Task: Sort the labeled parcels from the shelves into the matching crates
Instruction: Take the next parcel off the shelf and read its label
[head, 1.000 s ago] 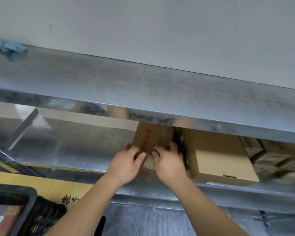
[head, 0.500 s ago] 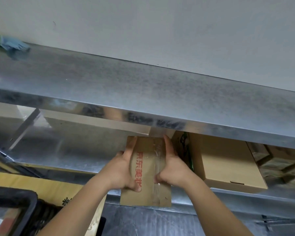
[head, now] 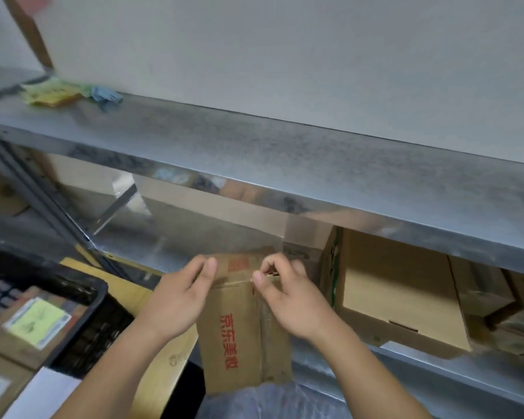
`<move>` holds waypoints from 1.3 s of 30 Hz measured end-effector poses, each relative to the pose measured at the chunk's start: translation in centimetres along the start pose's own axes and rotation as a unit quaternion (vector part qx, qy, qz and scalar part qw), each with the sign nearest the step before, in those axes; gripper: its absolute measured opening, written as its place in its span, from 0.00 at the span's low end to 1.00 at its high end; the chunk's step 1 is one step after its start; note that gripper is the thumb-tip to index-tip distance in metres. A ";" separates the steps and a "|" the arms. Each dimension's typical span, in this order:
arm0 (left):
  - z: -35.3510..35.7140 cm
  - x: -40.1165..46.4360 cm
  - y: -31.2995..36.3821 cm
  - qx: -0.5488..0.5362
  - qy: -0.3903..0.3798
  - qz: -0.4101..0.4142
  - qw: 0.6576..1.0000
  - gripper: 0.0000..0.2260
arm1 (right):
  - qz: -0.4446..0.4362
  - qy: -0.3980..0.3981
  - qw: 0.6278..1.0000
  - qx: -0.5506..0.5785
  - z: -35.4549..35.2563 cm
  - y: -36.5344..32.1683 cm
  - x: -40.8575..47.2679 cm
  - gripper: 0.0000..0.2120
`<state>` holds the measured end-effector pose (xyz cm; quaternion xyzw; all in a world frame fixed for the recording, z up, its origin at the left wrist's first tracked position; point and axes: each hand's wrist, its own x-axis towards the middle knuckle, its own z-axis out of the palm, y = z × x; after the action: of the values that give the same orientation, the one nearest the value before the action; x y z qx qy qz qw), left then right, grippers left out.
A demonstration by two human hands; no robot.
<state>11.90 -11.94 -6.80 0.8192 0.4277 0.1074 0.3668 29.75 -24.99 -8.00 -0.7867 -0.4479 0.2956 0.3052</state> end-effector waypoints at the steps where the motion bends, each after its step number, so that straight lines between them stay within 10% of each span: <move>1: -0.5 -1.0 0.6 0.008 0.023 -0.008 1.000 0.22 | -0.022 0.005 1.000 0.005 -0.3 -0.3 -0.2 0.13; 6: -2.7 -5.7 2.1 0.025 0.097 -0.064 0.993 0.16 | -0.072 0.004 0.997 0.037 -0.6 -1.7 -1.4 0.13; 12: -4.1 -10.9 1.4 -0.016 0.050 -0.072 0.996 0.58 | -0.086 -0.117 0.983 0.112 0.0 -2.5 -2.9 0.62; 17: -4.0 -14.4 -0.3 -0.074 0.085 -0.032 0.993 0.37 | -0.125 -0.084 0.977 0.151 1.0 -3.6 -4.0 0.17; 24: -3.0 -17.2 -2.6 -0.057 0.195 -0.011 0.979 0.18 | -0.182 -0.025 0.977 0.112 3.8 -5.7 -5.2 0.07; 27: -3.9 -18.5 -3.7 -0.044 0.192 -0.018 0.980 0.13 | -0.235 -0.060 0.965 0.094 4.2 -6.8 -6.0 0.26; 30: -5.3 -20.5 -3.9 -0.041 0.167 -0.035 0.984 0.39 | -0.258 -0.096 0.961 0.041 5.2 -8.3 -7.0 0.42; 39: -9.9 -26.3 -7.4 0.081 0.198 -0.078 0.974 0.49 | -0.331 -0.092 0.934 -0.094 9.4 -16.5 -11.9 0.50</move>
<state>-13.66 -24.74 -1.35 0.7729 0.5615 0.2038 0.2141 9.12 -26.68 0.53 -0.5886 -0.7348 0.2051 0.2676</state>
